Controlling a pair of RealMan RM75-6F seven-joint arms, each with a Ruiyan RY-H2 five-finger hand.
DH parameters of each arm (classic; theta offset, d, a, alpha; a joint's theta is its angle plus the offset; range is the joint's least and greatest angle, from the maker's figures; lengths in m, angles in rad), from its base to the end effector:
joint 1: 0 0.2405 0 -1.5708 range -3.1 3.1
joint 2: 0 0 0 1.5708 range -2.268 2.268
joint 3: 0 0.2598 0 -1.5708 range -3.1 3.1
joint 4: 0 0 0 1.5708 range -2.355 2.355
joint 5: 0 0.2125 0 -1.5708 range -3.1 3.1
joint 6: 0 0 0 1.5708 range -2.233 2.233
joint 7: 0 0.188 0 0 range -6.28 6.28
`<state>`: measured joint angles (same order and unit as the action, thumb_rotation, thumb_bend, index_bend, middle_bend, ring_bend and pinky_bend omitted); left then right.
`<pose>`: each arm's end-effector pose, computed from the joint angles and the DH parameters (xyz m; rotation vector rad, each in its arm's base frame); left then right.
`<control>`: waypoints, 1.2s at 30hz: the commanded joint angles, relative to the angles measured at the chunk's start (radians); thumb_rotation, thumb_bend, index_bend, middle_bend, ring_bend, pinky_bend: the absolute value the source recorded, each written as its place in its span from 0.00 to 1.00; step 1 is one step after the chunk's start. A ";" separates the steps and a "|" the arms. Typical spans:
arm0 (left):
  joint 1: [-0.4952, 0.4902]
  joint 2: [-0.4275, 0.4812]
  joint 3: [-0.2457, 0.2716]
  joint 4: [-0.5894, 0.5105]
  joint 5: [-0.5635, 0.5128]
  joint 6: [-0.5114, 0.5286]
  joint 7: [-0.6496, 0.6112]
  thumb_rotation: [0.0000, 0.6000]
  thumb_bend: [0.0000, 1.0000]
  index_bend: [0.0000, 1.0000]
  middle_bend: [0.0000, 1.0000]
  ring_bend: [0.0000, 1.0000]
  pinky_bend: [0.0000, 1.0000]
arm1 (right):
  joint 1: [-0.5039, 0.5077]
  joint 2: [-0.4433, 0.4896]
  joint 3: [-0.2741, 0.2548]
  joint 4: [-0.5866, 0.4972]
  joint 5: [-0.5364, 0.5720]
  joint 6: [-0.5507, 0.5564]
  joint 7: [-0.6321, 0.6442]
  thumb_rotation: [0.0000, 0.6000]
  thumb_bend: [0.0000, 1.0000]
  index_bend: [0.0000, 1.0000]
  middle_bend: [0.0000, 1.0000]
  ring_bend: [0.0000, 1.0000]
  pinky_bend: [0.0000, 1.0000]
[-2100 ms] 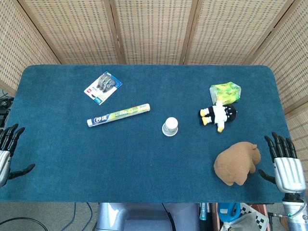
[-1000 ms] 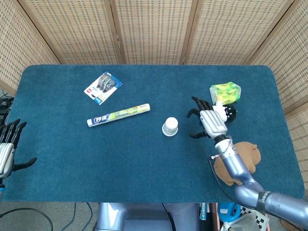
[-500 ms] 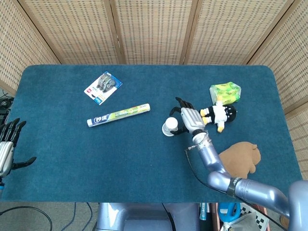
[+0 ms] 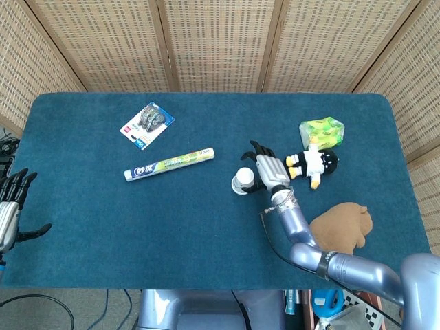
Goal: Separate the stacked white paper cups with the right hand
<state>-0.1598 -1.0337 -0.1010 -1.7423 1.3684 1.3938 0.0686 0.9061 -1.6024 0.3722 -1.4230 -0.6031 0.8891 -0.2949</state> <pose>-0.2988 0.2562 0.1741 -1.3610 -0.9323 -0.8704 -0.1091 -0.4469 -0.0312 1.5237 -1.4177 1.0149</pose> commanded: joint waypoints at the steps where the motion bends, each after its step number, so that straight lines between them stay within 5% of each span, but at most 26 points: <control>1: 0.000 0.001 0.001 0.000 0.001 0.001 -0.001 1.00 0.11 0.00 0.00 0.00 0.00 | 0.003 -0.005 -0.005 0.008 0.004 0.000 -0.001 1.00 0.27 0.32 0.00 0.00 0.00; 36: -0.006 0.019 -0.004 0.002 -0.009 -0.014 -0.051 1.00 0.11 0.00 0.00 0.00 0.00 | 0.006 -0.062 -0.014 0.096 -0.026 -0.019 0.065 1.00 0.38 0.47 0.00 0.00 0.00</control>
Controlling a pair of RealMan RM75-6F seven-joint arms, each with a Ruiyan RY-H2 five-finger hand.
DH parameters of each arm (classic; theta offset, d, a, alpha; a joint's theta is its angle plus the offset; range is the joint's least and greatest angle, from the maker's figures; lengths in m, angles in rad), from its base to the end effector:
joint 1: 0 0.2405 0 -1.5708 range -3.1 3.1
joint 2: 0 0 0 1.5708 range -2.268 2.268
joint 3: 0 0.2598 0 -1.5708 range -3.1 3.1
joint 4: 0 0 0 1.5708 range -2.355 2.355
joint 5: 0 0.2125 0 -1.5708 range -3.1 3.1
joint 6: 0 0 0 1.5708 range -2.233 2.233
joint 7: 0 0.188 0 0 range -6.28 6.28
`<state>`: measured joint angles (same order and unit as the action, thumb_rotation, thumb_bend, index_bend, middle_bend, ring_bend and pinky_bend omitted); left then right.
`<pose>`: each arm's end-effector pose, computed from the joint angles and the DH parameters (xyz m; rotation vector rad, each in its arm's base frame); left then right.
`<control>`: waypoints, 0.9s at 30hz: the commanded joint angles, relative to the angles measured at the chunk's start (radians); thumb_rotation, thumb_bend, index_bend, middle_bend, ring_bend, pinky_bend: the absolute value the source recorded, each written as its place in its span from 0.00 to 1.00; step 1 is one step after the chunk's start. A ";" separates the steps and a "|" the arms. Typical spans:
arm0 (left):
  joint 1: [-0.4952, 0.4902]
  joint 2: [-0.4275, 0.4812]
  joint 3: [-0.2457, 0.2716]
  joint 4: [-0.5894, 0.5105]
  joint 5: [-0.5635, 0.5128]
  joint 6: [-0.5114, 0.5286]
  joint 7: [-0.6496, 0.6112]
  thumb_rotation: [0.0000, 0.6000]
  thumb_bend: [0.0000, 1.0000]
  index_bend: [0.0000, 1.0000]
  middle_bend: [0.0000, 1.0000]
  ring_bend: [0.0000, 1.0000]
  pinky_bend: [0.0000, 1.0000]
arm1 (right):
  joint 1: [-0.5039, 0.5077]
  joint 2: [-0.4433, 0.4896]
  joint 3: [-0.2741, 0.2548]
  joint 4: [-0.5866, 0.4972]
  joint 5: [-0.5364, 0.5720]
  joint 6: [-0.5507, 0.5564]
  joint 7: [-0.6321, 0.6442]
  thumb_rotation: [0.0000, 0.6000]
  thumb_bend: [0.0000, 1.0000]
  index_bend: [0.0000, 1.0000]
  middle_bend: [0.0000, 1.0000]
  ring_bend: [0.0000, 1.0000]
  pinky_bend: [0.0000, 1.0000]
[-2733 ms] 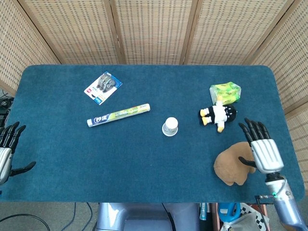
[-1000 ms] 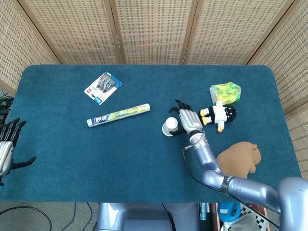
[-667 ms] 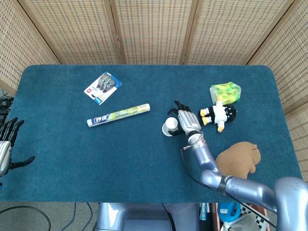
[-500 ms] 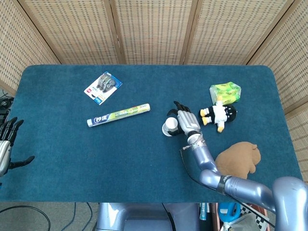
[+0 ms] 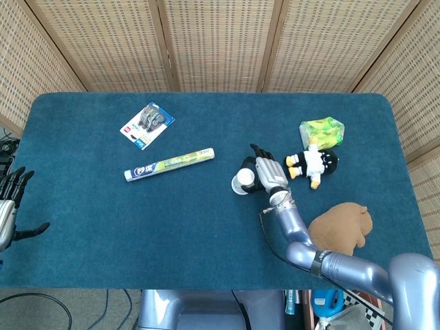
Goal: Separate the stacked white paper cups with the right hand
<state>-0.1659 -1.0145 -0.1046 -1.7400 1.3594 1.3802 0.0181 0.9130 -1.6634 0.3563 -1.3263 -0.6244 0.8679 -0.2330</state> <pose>-0.3008 0.2590 0.1797 -1.3482 -0.9606 -0.8895 -0.1182 -0.4504 -0.0485 1.5011 -1.4509 1.0145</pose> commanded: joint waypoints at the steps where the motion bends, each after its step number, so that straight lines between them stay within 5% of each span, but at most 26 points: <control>1: 0.000 0.000 0.000 0.000 0.000 0.000 -0.001 1.00 0.11 0.00 0.00 0.00 0.00 | -0.001 -0.001 0.002 -0.002 -0.008 0.004 0.004 1.00 0.38 0.48 0.00 0.00 0.00; 27: 0.001 -0.001 0.008 -0.006 0.013 0.006 0.007 1.00 0.11 0.00 0.00 0.00 0.00 | -0.033 0.150 0.026 -0.282 -0.130 0.070 0.023 1.00 0.40 0.50 0.00 0.00 0.00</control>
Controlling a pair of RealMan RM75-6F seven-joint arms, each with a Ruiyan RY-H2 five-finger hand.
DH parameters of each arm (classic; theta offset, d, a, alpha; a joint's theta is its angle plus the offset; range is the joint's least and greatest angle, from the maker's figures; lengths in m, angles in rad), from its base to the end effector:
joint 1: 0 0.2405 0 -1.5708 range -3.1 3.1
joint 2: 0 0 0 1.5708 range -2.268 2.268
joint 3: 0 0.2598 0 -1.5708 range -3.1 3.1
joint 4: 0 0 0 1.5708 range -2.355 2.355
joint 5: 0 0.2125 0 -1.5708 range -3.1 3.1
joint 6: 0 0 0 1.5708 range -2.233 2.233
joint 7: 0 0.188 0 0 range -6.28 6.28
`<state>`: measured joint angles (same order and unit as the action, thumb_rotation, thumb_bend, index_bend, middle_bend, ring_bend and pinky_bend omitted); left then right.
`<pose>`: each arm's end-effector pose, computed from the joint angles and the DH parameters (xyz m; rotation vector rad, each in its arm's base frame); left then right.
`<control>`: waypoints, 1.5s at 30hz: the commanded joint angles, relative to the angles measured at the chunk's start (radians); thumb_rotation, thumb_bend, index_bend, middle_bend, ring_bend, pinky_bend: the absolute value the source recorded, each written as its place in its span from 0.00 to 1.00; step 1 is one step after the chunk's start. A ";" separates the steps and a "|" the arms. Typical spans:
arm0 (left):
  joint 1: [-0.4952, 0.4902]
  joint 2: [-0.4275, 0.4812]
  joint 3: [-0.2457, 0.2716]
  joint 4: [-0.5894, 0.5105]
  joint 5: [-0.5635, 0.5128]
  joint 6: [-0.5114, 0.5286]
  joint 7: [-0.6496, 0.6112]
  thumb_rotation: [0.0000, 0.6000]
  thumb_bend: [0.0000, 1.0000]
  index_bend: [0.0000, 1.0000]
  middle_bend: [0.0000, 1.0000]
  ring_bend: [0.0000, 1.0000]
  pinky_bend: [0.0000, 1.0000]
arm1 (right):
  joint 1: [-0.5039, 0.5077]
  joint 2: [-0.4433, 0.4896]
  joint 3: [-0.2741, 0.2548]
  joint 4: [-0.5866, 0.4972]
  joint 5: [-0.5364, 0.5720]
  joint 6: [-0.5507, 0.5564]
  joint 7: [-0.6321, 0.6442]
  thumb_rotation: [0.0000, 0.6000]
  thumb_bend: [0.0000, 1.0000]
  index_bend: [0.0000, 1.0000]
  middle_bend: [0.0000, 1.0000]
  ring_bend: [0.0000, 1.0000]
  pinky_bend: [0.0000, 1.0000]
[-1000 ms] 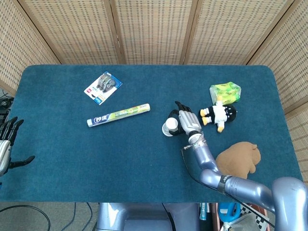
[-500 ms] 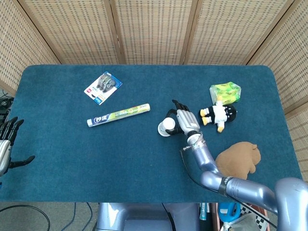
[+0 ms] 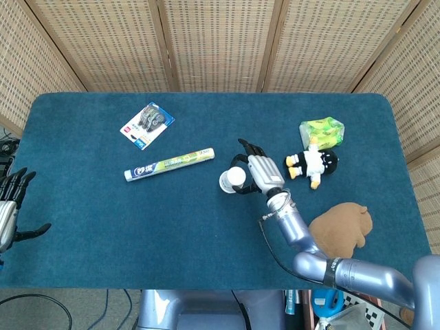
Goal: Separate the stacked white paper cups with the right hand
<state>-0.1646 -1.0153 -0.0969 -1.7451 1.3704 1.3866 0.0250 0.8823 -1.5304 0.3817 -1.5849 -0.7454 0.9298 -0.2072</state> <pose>-0.2988 0.2569 0.1779 -1.3589 -0.9561 -0.8899 -0.0720 -0.4281 -0.0094 1.5930 -1.3953 1.1858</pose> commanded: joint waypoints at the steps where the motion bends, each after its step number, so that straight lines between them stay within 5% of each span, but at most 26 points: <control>1: 0.000 0.000 0.002 -0.001 0.003 0.000 0.001 1.00 0.11 0.00 0.00 0.00 0.00 | -0.002 0.022 0.000 -0.031 -0.010 0.011 -0.006 1.00 0.40 0.50 0.00 0.00 0.00; 29: 0.001 0.008 0.002 -0.003 0.008 0.003 -0.016 1.00 0.11 0.00 0.00 0.00 0.00 | 0.018 0.019 -0.046 -0.018 0.028 0.026 -0.047 1.00 0.41 0.50 0.00 0.00 0.00; 45: 0.002 0.008 0.003 -0.005 0.011 0.006 -0.016 1.00 0.11 0.00 0.00 0.00 0.00 | -0.019 0.182 0.005 -0.177 0.002 0.064 -0.022 1.00 0.41 0.50 0.00 0.00 0.00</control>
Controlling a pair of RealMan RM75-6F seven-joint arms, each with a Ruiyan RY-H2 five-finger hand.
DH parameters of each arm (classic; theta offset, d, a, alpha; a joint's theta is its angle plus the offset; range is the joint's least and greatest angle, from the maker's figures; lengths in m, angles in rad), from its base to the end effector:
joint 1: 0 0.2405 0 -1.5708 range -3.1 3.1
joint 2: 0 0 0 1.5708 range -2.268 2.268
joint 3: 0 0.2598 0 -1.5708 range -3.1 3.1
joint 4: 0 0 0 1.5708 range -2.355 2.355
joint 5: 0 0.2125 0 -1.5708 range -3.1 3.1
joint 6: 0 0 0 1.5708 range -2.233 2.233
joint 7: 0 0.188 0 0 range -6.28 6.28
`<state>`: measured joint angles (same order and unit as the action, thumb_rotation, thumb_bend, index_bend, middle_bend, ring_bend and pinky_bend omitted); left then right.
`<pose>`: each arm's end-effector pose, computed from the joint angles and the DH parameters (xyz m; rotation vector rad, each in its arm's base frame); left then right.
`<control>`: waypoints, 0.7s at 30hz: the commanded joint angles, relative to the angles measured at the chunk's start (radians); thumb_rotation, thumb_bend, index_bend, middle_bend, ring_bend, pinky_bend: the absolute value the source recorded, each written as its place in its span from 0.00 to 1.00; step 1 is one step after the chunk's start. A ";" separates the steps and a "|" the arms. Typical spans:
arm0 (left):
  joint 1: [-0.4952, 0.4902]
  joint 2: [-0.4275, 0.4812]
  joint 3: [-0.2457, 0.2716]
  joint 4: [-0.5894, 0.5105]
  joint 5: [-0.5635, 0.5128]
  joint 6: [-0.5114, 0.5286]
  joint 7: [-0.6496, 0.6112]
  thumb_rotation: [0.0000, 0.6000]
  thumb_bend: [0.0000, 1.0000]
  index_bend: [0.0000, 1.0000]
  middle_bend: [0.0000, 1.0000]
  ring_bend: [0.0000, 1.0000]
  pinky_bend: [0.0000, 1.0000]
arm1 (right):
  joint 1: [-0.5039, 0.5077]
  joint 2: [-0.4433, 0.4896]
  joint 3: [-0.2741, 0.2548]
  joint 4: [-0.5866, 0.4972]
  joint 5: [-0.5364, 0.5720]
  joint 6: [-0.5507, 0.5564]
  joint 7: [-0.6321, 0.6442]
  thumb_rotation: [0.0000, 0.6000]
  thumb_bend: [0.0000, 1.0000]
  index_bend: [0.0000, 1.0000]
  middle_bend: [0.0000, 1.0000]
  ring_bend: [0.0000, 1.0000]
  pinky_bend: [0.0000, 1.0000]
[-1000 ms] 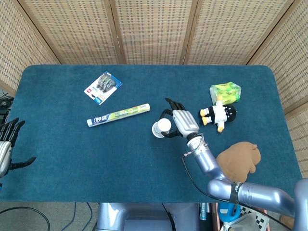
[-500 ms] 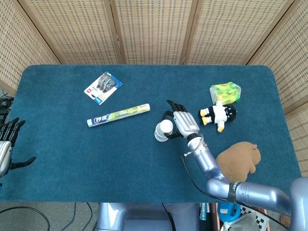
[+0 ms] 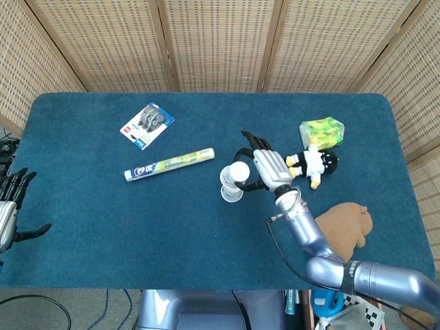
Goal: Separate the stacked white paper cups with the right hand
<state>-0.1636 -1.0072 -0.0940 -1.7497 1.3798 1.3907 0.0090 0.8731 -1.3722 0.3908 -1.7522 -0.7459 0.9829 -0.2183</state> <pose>-0.2971 0.2559 0.1796 -1.3608 -0.9601 -0.9033 -0.0604 -0.4219 0.0412 1.5939 -1.3179 1.2365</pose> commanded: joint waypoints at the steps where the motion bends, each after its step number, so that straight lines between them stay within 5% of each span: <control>1: 0.001 0.000 0.001 -0.001 0.002 0.002 0.000 1.00 0.11 0.00 0.00 0.00 0.00 | -0.014 0.031 -0.007 -0.011 0.006 0.011 -0.013 1.00 0.41 0.50 0.00 0.00 0.00; 10: 0.000 -0.003 0.004 -0.005 0.008 0.002 0.010 1.00 0.11 0.00 0.00 0.00 0.00 | -0.063 0.059 -0.086 0.044 0.036 -0.033 0.008 1.00 0.41 0.50 0.00 0.00 0.00; 17: -0.002 -0.010 0.005 -0.004 0.001 -0.002 0.033 1.00 0.11 0.00 0.00 0.00 0.00 | -0.082 -0.032 -0.158 0.185 -0.011 -0.078 0.040 1.00 0.41 0.50 0.00 0.00 0.00; 21: -0.005 -0.014 0.000 -0.001 -0.012 -0.005 0.040 1.00 0.11 0.00 0.00 0.00 0.00 | -0.081 -0.064 -0.178 0.246 -0.045 -0.107 0.050 1.00 0.39 0.32 0.00 0.00 0.00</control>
<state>-0.1676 -1.0209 -0.0928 -1.7510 1.3690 1.3861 0.0479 0.7938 -1.4193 0.2269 -1.5293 -0.7720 0.8936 -0.1775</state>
